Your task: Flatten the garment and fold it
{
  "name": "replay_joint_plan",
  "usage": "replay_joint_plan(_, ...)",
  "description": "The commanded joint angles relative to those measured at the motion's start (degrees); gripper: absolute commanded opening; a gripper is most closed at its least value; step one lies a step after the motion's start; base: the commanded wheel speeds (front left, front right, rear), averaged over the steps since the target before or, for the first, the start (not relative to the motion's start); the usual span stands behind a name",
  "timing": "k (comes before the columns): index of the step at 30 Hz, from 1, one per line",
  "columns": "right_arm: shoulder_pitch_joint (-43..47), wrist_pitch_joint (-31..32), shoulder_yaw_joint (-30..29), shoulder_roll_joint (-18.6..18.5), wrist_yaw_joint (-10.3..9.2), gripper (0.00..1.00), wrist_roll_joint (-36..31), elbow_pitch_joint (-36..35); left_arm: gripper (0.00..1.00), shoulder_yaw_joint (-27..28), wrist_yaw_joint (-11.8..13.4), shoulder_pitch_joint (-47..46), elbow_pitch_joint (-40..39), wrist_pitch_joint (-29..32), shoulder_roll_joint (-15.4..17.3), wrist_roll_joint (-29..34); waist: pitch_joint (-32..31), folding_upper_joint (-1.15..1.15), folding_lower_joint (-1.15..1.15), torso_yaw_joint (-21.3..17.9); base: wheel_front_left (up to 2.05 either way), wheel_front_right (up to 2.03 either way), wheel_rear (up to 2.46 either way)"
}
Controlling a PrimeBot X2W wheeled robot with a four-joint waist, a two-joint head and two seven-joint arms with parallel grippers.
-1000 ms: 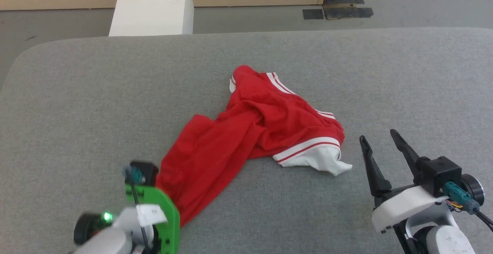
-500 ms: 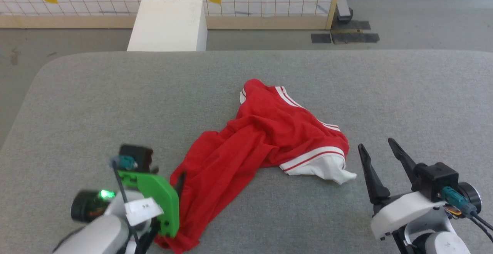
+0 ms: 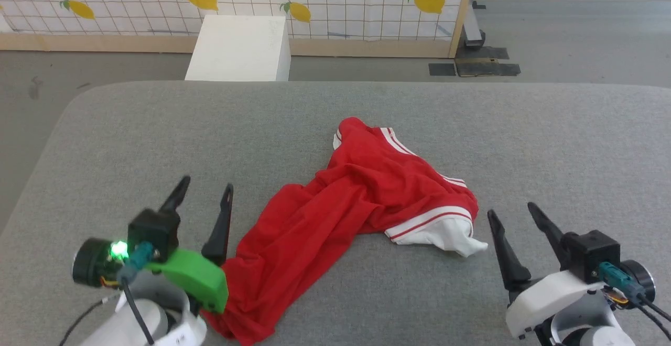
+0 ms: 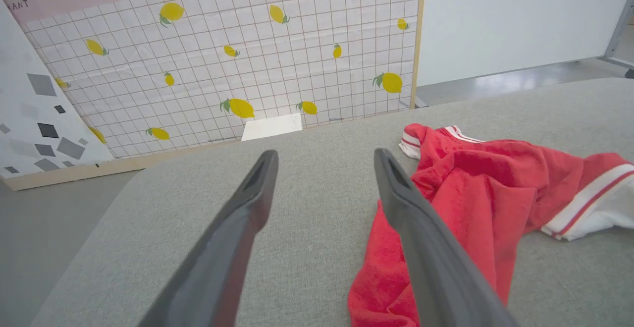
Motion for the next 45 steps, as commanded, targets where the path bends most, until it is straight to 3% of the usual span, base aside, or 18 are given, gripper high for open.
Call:
replay_joint_plan(1,0.72,0.40,0.20,-0.34,-0.08,1.00,0.39,-0.36,1.00,-0.27,-0.23,1.31,0.67,-0.73,0.09,0.59,0.16,0.00,0.00,0.11,0.00,0.00,0.00)
replay_joint_plan(4,0.89,2.63,-0.32,-0.59,-0.08,1.00,0.74,-1.13,1.00,-0.23,0.60,2.89,1.47,-1.75,-0.82,0.23,0.78,0.00,0.00,0.66,0.00,0.00,0.00)
replay_joint_plan(8,-0.68,11.42,2.00,-3.26,-0.08,1.00,2.36,-2.92,1.00,-0.10,1.82,3.50,1.33,-2.52,-1.98,0.38,2.64,0.00,0.00,2.13,0.00,0.00,0.00)
replay_joint_plan(11,-3.37,21.63,3.41,-5.70,-0.08,1.00,4.10,-3.55,1.00,-0.41,2.01,2.94,1.36,-2.66,-2.62,0.81,4.35,0.00,0.00,3.45,0.00,0.00,0.00)
replay_joint_plan(16,-8.83,38.78,3.52,-6.81,-0.08,1.00,8.77,-2.09,1.00,-0.99,1.44,1.39,1.92,-2.58,-3.66,1.12,7.38,0.00,0.00,6.20,0.00,0.00,0.00)
replay_joint_plan(20,-12.80,47.54,3.90,-8.65,-0.08,1.00,9.54,1.23,1.00,-1.68,0.83,-0.23,2.68,-2.63,-4.75,1.65,9.42,0.00,0.00,9.03,0.00,0.00,0.00)
replay_joint_plan(25,-15.82,51.48,3.84,-9.59,-0.08,1.00,8.88,5.31,1.00,-1.96,0.82,-1.63,3.40,-3.06,-6.25,2.14,11.68,0.00,0.00,12.30,0.00,0.00,0.00)
replay_joint_plan(31,-16.13,50.90,5.33,-10.37,-0.08,1.00,7.73,10.28,1.00,-2.40,0.63,-2.27,4.47,-3.54,-7.66,2.39,13.26,0.00,0.00,14.75,0.00,0.00,0.00)
replay_joint_plan(32,-16.02,50.41,5.82,-10.62,-0.08,0.44,7.63,10.85,1.00,-2.38,0.66,-2.25,4.67,-3.62,-7.83,2.34,13.28,0.00,0.00,14.86,0.00,0.00,0.00)
replay_joint_plan(33,-15.93,49.96,6.19,-10.83,-0.08,0.08,7.60,11.15,1.00,-2.33,0.69,-2.19,4.81,-3.69,-7.92,2.30,13.21,0.00,0.00,14.85,0.00,0.00,0.00)
replay_joint_plan(34,-15.82,49.43,6.61,-11.08,-0.08,0.00,7.69,11.40,1.00,-2.24,0.76,-2.02,5.01,-3.78,-7.98,2.22,12.96,0.00,0.00,14.68,0.00,0.00,0.00)
replay_joint_plan(39,-15.49,47.17,7.60,-14.37,-0.08,0.00,7.88,10.67,1.00,-2.43,0.31,-1.26,6.02,-3.87,-8.08,1.64,10.51,0.00,0.00,12.81,0.00,0.00,0.00)
replay_joint_plan(45,-16.03,45.83,6.69,-23.11,-0.08,0.00,9.19,8.48,1.00,-2.22,-0.06,-1.44,6.22,-3.62,-7.94,0.93,7.61,0.00,0.00,9.89,0.00,0.00,0.00)
